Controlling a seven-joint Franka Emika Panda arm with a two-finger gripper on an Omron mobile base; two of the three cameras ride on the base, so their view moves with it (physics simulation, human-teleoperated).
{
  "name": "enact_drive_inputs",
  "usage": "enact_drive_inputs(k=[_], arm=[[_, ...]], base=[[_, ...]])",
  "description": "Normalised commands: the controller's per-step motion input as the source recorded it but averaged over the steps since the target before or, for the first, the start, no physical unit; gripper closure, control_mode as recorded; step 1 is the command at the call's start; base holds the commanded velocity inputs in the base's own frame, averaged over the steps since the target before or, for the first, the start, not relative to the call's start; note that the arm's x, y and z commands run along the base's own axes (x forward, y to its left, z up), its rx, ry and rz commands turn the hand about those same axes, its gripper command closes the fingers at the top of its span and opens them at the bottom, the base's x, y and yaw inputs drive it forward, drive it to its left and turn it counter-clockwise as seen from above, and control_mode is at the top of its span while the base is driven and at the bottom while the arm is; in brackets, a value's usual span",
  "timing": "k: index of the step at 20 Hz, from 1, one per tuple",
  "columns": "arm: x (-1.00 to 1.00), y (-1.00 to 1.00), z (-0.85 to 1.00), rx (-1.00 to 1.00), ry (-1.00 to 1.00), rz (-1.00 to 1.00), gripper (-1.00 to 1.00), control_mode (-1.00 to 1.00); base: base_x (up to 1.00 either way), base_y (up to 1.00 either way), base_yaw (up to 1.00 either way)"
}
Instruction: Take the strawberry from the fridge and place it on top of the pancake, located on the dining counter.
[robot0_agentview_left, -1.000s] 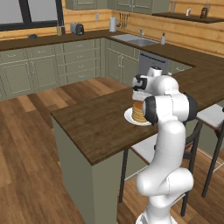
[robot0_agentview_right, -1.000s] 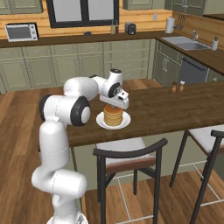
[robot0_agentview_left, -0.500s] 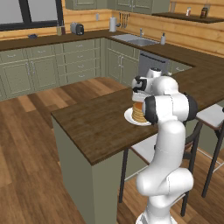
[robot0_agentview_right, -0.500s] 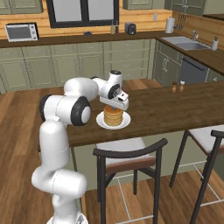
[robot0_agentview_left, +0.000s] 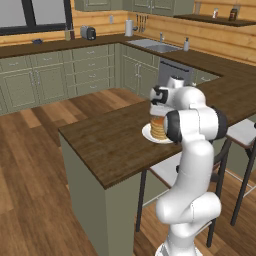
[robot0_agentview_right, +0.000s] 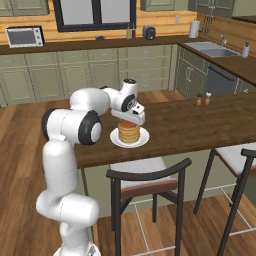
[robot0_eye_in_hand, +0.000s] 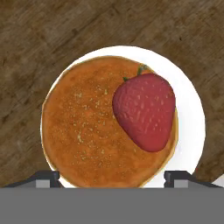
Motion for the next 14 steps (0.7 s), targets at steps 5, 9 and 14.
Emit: enact_drive_inputs(k=[5, 9, 14], arm=[[0.00, 0.31, 0.30, -0.02, 0.00, 0.00, -1.00, -1.00], [-0.14, 0.18, 0.44, -0.01, 0.00, 0.00, -1.00, -1.00], [-0.13, 0.00, 0.59, 0.00, 0.00, -0.03, -1.00, -1.00]], base=[[0.00, 0.00, 0.00], [0.00, 0.00, 0.00], [0.00, 0.00, 0.00]])
